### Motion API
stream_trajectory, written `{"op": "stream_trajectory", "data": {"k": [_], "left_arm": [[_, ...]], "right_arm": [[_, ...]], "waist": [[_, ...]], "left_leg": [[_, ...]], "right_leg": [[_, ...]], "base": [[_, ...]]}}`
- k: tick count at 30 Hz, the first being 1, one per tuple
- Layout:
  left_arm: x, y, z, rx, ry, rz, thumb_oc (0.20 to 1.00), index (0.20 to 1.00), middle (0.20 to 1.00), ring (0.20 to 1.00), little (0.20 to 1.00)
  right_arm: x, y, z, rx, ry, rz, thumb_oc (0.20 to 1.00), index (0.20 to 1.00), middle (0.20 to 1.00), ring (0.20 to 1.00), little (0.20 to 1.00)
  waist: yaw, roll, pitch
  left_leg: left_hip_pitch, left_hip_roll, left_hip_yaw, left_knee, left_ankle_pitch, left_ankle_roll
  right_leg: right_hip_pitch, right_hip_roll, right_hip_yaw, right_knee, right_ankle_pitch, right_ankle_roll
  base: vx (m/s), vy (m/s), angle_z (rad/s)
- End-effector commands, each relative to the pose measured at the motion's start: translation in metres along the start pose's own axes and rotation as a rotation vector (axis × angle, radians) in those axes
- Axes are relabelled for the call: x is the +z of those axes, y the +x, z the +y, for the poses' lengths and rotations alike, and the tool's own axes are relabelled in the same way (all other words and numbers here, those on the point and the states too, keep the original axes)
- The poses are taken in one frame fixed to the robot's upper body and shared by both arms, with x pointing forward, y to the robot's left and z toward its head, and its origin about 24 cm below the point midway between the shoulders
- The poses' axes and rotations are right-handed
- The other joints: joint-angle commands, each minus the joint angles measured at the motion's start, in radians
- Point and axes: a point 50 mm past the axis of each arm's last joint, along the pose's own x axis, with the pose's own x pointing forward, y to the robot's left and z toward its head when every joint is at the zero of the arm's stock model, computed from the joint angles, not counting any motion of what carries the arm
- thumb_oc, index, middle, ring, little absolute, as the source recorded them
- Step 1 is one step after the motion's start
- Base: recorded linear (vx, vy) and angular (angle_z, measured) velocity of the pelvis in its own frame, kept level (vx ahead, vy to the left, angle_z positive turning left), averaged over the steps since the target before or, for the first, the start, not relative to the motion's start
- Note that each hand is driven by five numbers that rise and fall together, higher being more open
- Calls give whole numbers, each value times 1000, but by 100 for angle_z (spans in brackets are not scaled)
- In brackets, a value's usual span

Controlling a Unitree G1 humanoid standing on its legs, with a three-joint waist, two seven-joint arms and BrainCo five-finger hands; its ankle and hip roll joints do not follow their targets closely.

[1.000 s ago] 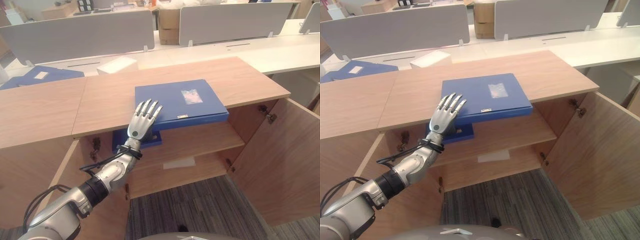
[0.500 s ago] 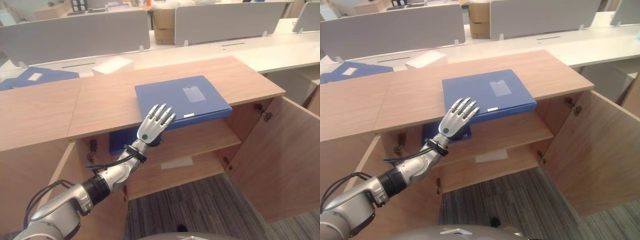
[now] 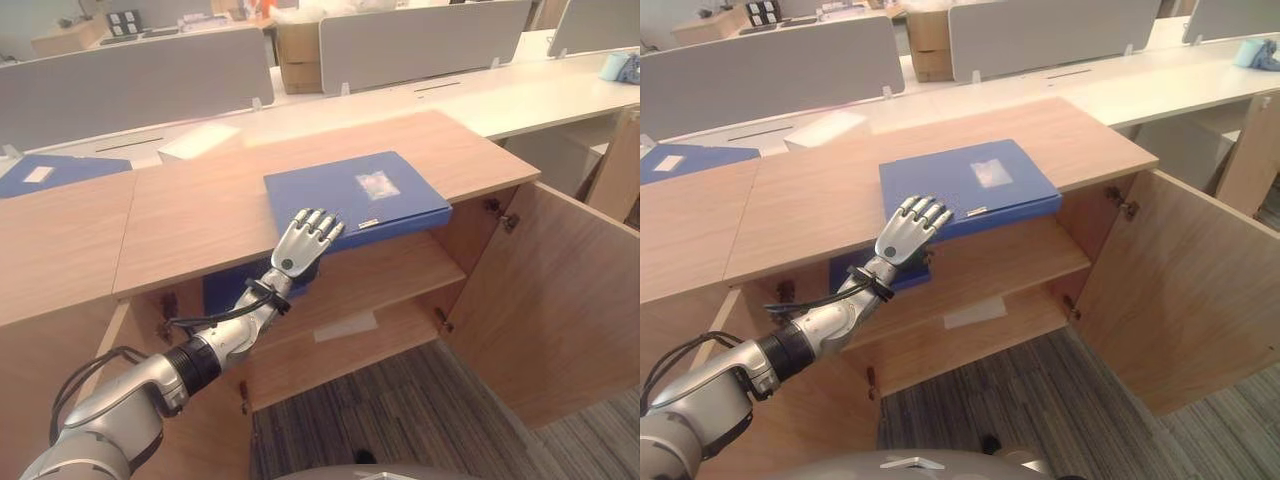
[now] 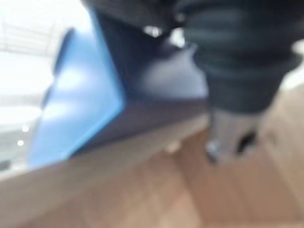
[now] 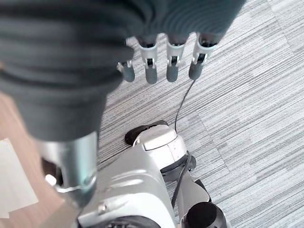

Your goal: Put the empty folder in the office cabinet

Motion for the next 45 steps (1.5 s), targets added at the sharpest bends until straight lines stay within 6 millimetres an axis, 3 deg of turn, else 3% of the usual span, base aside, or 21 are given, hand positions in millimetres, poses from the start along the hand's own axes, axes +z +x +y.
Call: {"op": "stream_trajectory", "data": {"k": [1, 10, 12, 14, 17, 19, 21, 22, 25, 27, 29, 32, 34, 37, 38, 40, 41, 45], "left_arm": [[-31, 17, 12, 4, 171, 58, 200, 200, 200, 200, 200], [-43, 15, 11, 19, 169, 108, 200, 200, 200, 200, 200], [-52, 16, 15, 70, 113, 163, 200, 200, 200, 200, 200], [-71, 16, 28, 195, -54, 262, 200, 200, 200, 200, 200], [-77, 16, 35, 251, -111, 290, 200, 200, 200, 200, 200], [-101, 15, 71, 482, -349, 392, 200, 200, 200, 200, 200], [-111, 13, 101, 632, -497, 394, 200, 200, 200, 200, 200], [-111, 13, 101, 632, -497, 394, 200, 200, 200, 200, 200], [-114, 3, 144, 808, -636, 342, 200, 200, 200, 200, 200], [-115, -2, 161, 861, -736, 324, 200, 200, 200, 200, 200], [-115, -5, 168, 863, -861, 292, 200, 200, 200, 200, 200], [-112, -6, 169, 844, -962, 260, 200, 200, 200, 200, 200], [-103, -6, 159, 734, -1230, 213, 200, 200, 200, 200, 200], [-99, -5, 154, 682, -1347, 201, 200, 200, 200, 200, 200], [-87, -4, 139, 551, -1568, 155, 200, 200, 200, 200, 200], [-82, -4, 134, 508, -1641, 139, 200, 200, 200, 200, 200], [-67, -8, 112, 346, -1916, 94, 200, 200, 200, 200, 200], [-48, -18, 84, 164, -2196, 63, 200, 200, 200, 200, 200]], "right_arm": [[6, -7, -16, -33, 41, -26, 1000, 1000, 1000, 1000, 1000], [7, -8, -19, -45, 64, -47, 1000, 1000, 1000, 1000, 1000], [9, -9, -21, -44, 59, -46, 1000, 1000, 1000, 1000, 1000], [11, -9, -20, -40, 66, -48, 1000, 1000, 1000, 1000, 1000], [11, -8, -20, -37, 68, -48, 1000, 1000, 1000, 1000, 1000], [10, -7, -16, -32, 74, -44, 1000, 1000, 1000, 1000, 1000], [8, -5, -13, -28, 71, -39, 1000, 1000, 1000, 1000, 1000], [8, -5, -13, -28, 71, -39, 1000, 1000, 1000, 1000, 1000], [6, -2, -7, -16, 72, -42, 1000, 1000, 1000, 1000, 1000], [6, -1, -3, -7, 73, -48, 1000, 1000, 1000, 1000, 1000], [8, 1, 1, 0, 72, -56, 1000, 1000, 1000, 1000, 1000], [11, 2, 3, 4, 68, -63, 1000, 1000, 1000, 1000, 1000], [17, 3, 8, 11, 62, -93, 1000, 1000, 1000, 1000, 1000], [20, 2, 8, 15, 64, -110, 1000, 1000, 1000, 1000, 1000], [32, 2, 12, 38, 93, -174, 1000, 1000, 1000, 1000, 1000], [38, 1, 13, 49, 107, -203, 1000, 1000, 1000, 1000, 1000], [64, -5, 16, 85, 147, -338, 1000, 1000, 1000, 1000, 1000], [107, -21, 25, 130, 165, -538, 1000, 1000, 1000, 1000, 1000]], "waist": [[-1, -18, 4], [1, -19, -1], [4, -19, -2], [15, -18, -3], [19, -18, -3], [41, -17, -5], [55, -18, -4], [55, -18, -4], [74, -23, -5], [86, -28, -8], [94, -30, -10], [102, -31, -11], [117, -31, -9], [122, -31, -8], [134, -31, -5], [139, -30, -3], [154, -31, 0], [162, -33, 9]], "left_leg": [[-18, -30, 58, 1, -49, 7], [-22, -30, 60, 1, -48, 7], [-21, -29, 62, 1, -47, 6], [-18, -28, 61, 1, -46, 3], [-17, -28, 59, 1, -45, 2], [-18, -28, 49, 1, -43, 1], [-17, -28, 38, 1, -40, -1], [-17, -28, 38, 1, -40, -1], [-16, -29, 16, 1, -37, -5], [-14, -30, 2, 1, -37, -7], [-13, -30, -8, 1, -37, -8], [-12, -30, -13, 1, -36, -8], [-9, -30, -23, 1, -37, -7], [-9, -30, -26, 1, -36, -7], [-9, -31, -34, 1, -34, -5], [-9, -31, -38, 1, -34, -4], [-10, -34, -49, 1, -30, -1], [-10, -35, -55, 1, -24, 0]], "right_leg": [[34, 36, 37, -3, -21, 89], [31, 33, 33, -3, -18, 91], [32, 32, 31, -3, -19, 89], [37, 31, 24, -3, -20, 86], [38, 29, 22, -3, -20, 85], [42, 27, 9, -3, -24, 80], [47, 25, 2, -3, -25, 76], [47, 25, 2, -3, -25, 76], [57, 22, -15, -3, -30, 70], [63, 21, -26, -3, -35, 67], [67, 20, -36, -3, -39, 65], [71, 19, -42, -3, -42, 64], [76, 17, -53, -3, -47, 62], [78, 16, -56, -3, -47, 61], [80, 15, -63, -3, -48, 59], [81, 14, -66, -3, -48, 58], [83, 14, -72, -3, -47, 56], [83, 12, -79, -3, -42, 51]], "base": [[0, 0, 0], [0, 0, 0], [0, 0, 0], [0, 0, 0], [0, 0, 0], [0, 0, 0], [0, 0, 0], [-8, -9, 6], [-2, -22, 19], [11, -41, 16], [6, -35, 28], [0, -11, 14], [0, 0, 0], [0, 0, 0], [0, 0, 0], [-38, 6, 0], [-59, 16, 5], [-48, 14, 2]]}}
